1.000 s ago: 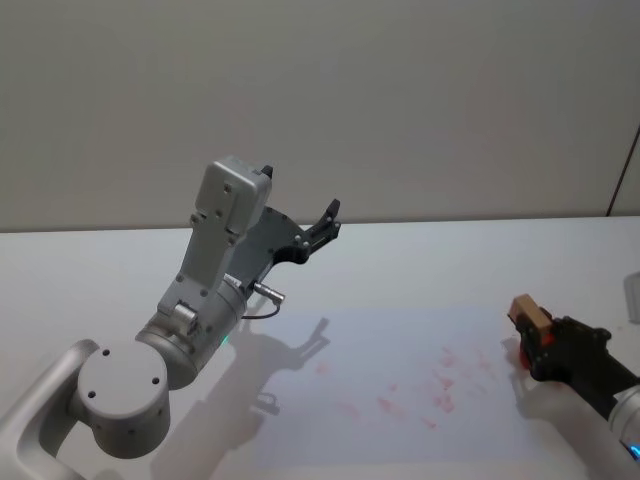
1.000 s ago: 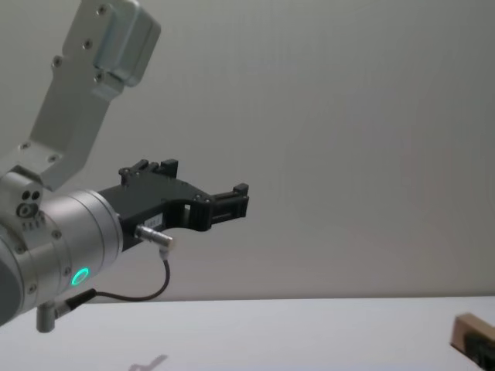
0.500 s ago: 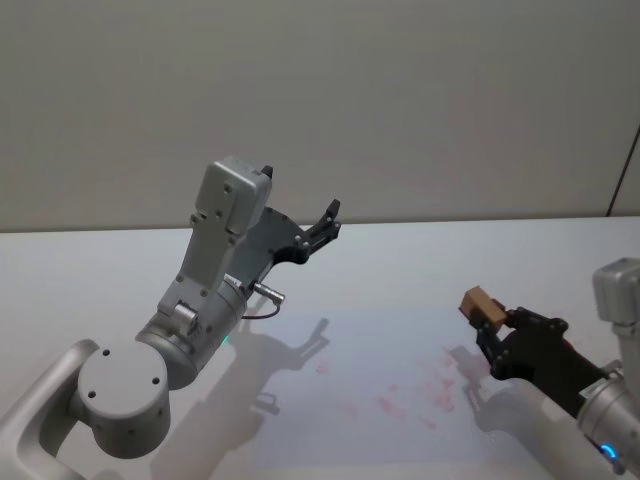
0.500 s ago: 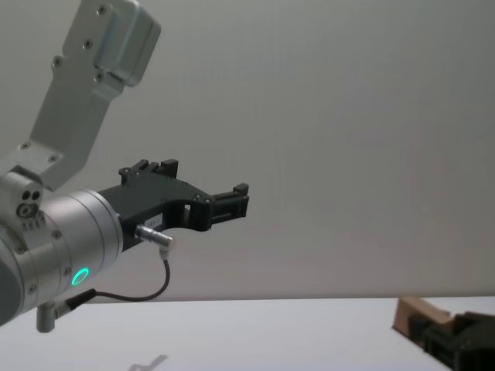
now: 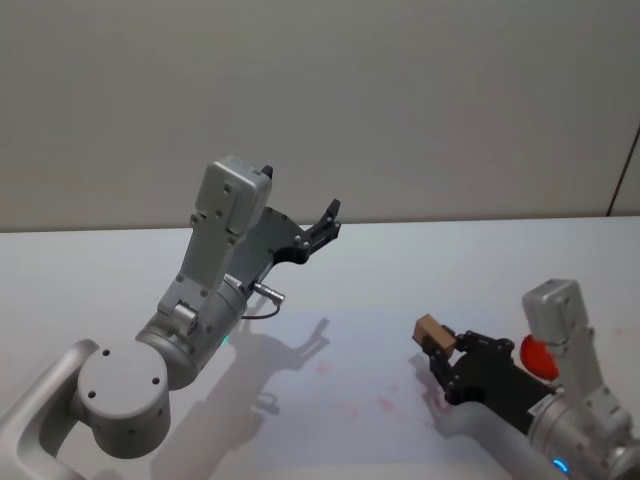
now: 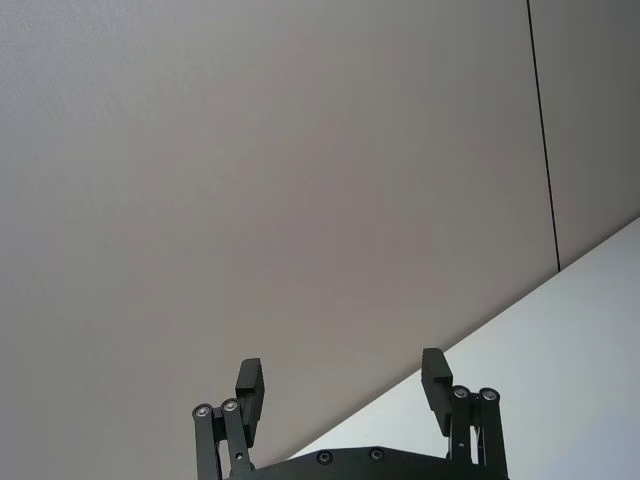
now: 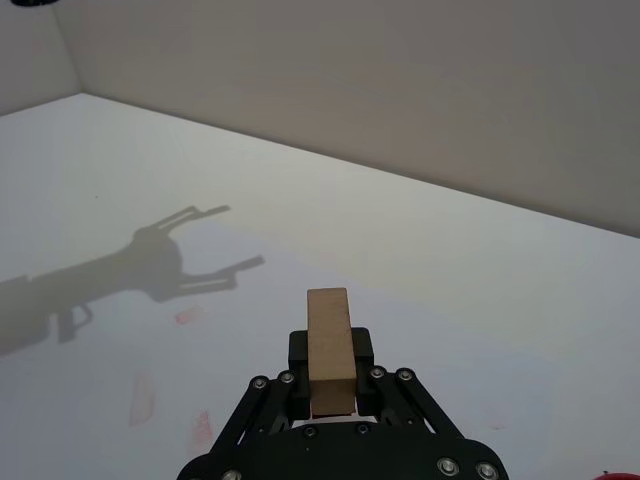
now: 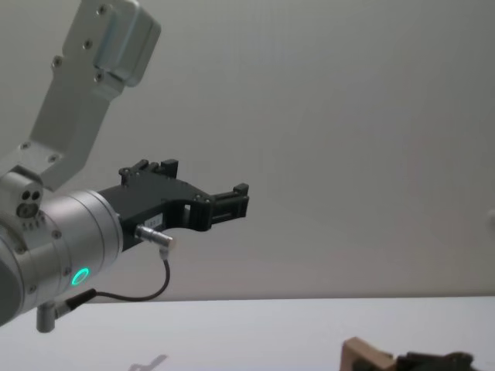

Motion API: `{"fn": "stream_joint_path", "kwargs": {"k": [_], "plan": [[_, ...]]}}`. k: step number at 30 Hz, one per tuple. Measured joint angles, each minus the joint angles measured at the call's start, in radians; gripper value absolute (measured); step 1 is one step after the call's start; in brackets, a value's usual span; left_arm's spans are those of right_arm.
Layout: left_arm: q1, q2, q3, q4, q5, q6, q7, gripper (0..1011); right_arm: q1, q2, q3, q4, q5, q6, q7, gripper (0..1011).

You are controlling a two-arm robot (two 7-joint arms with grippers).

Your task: Use the one hand to pick up the stamp and affix it onto the A4 paper.

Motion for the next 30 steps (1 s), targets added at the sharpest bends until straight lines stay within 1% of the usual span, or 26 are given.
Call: {"fn": "stream_joint_path", "kwargs": {"k": [4, 9, 20, 30], "plan": [[0.000, 0.000, 0.000, 0.000, 0.000, 0.000, 0.000, 1001, 0.017, -0.018, -0.015, 0.037, -0.026, -0.001, 0.009, 220], [0.000, 0.000, 0.000, 0.000, 0.000, 0.000, 0.000, 1001, 0.033, -0.034, -0.027, 0.075, -0.048, -0.006, 0.014, 220], [0.000, 0.000, 0.000, 0.000, 0.000, 0.000, 0.000, 1001, 0.051, -0.049, -0.038, 0.128, -0.070, -0.015, 0.018, 220], [0.000, 0.000, 0.000, 0.000, 0.000, 0.000, 0.000, 1001, 0.058, -0.051, -0.040, 0.152, -0.078, -0.024, 0.020, 220]]}}
